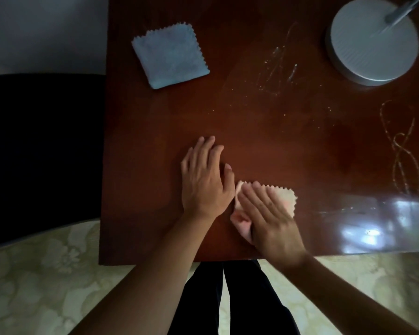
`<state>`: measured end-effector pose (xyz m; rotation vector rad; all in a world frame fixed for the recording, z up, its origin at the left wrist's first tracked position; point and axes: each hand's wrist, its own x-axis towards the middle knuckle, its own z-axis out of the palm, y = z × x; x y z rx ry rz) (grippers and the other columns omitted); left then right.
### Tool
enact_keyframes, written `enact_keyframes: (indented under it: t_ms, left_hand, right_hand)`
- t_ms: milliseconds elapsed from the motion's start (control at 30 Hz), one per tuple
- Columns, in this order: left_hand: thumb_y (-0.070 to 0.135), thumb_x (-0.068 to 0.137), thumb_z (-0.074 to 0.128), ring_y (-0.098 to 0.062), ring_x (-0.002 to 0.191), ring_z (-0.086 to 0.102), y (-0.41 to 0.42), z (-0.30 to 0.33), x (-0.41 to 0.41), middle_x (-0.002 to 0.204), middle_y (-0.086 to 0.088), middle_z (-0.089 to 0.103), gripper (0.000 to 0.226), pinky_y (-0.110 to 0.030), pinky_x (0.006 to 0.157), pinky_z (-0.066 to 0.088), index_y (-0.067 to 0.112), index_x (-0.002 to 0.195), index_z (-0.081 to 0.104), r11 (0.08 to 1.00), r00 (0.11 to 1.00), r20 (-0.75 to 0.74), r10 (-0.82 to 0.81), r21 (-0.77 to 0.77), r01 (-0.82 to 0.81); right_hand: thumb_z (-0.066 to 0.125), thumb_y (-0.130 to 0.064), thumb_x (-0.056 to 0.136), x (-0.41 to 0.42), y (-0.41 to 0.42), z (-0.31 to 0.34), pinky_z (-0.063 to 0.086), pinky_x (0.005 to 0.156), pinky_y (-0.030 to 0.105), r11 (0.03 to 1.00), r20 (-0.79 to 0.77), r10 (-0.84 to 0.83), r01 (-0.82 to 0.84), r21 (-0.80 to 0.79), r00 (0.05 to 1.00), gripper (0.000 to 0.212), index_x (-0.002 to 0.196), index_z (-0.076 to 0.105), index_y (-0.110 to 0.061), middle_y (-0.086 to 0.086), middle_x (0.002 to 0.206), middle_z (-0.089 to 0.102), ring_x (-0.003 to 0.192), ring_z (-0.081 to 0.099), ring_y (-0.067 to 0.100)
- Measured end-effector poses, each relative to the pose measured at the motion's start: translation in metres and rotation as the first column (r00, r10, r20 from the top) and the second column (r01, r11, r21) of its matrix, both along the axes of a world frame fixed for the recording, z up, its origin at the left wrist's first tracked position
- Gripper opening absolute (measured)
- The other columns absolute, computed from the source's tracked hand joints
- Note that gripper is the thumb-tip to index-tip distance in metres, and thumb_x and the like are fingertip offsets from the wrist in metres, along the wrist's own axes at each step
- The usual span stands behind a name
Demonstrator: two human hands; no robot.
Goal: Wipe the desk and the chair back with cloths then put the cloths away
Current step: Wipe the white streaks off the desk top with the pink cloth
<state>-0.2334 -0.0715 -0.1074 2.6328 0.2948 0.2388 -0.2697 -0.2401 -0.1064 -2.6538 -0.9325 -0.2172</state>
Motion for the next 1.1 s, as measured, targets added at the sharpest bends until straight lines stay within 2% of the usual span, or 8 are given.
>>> enact_keyframes:
  t_ms: [167,233,433,633,700,800,900,1100]
  left_hand:
    - [0.034,0.095,0.042,-0.024,0.143,0.038,0.000,0.001,0.000,0.144,-0.008,0.053,0.043,-0.043,0.118,0.025,0.012,0.127,0.061,1.000,1.000,-0.018,0.003,-0.012,-0.004]
    - [0.036,0.097,0.038,-0.025,0.142,0.039,0.000,0.002,0.001,0.143,-0.008,0.054,0.044,-0.044,0.117,0.026,0.011,0.126,0.062,1.000,1.000,-0.008,0.010,-0.018,-0.011]
    - [0.034,0.098,0.037,-0.025,0.141,0.040,-0.001,0.002,0.000,0.143,-0.009,0.055,0.044,-0.044,0.117,0.027,0.011,0.126,0.062,1.000,1.000,0.002,0.011,-0.009,-0.011]
    - [0.026,0.095,0.040,-0.025,0.143,0.037,-0.001,0.003,0.001,0.145,-0.009,0.052,0.042,-0.044,0.118,0.025,0.011,0.129,0.060,1.000,1.000,-0.017,0.004,-0.005,-0.004]
    - [0.026,0.094,0.040,-0.025,0.143,0.037,-0.002,0.003,0.000,0.145,-0.009,0.052,0.043,-0.044,0.118,0.026,0.011,0.129,0.060,1.000,1.000,-0.021,0.001,-0.002,-0.001]
    - [0.025,0.093,0.042,-0.025,0.142,0.039,-0.001,0.001,-0.001,0.144,-0.009,0.054,0.042,-0.046,0.116,0.029,0.010,0.127,0.061,1.000,1.000,-0.003,0.009,0.003,-0.009]
    - [0.023,0.093,0.043,-0.025,0.141,0.040,-0.002,0.002,0.000,0.144,-0.009,0.054,0.041,-0.046,0.116,0.029,0.011,0.127,0.061,1.000,1.000,-0.001,0.015,0.005,-0.015]
    - [0.024,0.093,0.044,-0.025,0.142,0.039,-0.002,0.000,0.000,0.144,-0.009,0.053,0.041,-0.047,0.116,0.029,0.011,0.128,0.061,1.000,1.000,-0.009,0.013,-0.007,-0.013]
  right_hand:
    - [0.056,-0.031,0.097,0.057,-0.031,-0.001,0.038,0.109,0.050,0.966,0.008,-0.257,0.257,-0.033,0.966,0.043,0.130,0.060,-0.003,0.015,0.139,0.052,0.134,0.045,0.031]
    - [0.055,-0.031,0.097,0.041,-0.017,-0.003,0.036,0.111,0.050,0.950,0.007,-0.312,0.312,-0.019,0.950,0.045,0.129,0.059,0.001,0.018,0.139,0.051,0.135,0.043,0.034]
    - [0.058,-0.026,0.095,-0.007,0.019,-0.007,0.035,0.111,0.052,0.996,-0.025,-0.068,0.067,-0.053,0.997,0.044,0.129,0.058,0.002,0.019,0.142,0.049,0.137,0.040,0.035]
    - [0.051,-0.023,0.099,0.080,0.009,-0.005,0.024,0.118,0.048,0.931,-0.011,-0.358,0.357,-0.074,0.933,0.043,0.133,0.052,0.004,0.023,0.144,0.046,0.140,0.033,0.038]
    - [0.048,-0.023,0.100,0.062,0.017,-0.004,0.026,0.117,0.050,0.934,-0.031,-0.354,0.352,-0.058,0.935,0.045,0.136,0.049,0.004,0.023,0.145,0.044,0.142,0.030,0.037]
    - [0.038,-0.028,0.102,-0.008,0.029,-0.002,0.025,0.117,0.051,0.979,-0.109,-0.192,0.183,-0.091,0.975,0.049,0.140,0.046,0.003,0.021,0.149,0.039,0.144,0.026,0.036]
    - [0.048,-0.027,0.098,-0.018,0.025,-0.004,0.029,0.116,0.049,0.993,-0.080,-0.086,0.078,-0.094,0.993,0.049,0.137,0.050,0.002,0.019,0.148,0.042,0.143,0.030,0.033]
    - [0.051,-0.025,0.099,0.045,0.000,-0.005,0.027,0.116,0.052,0.952,-0.077,-0.298,0.290,-0.096,0.952,0.046,0.135,0.050,0.003,0.024,0.146,0.042,0.142,0.029,0.037]
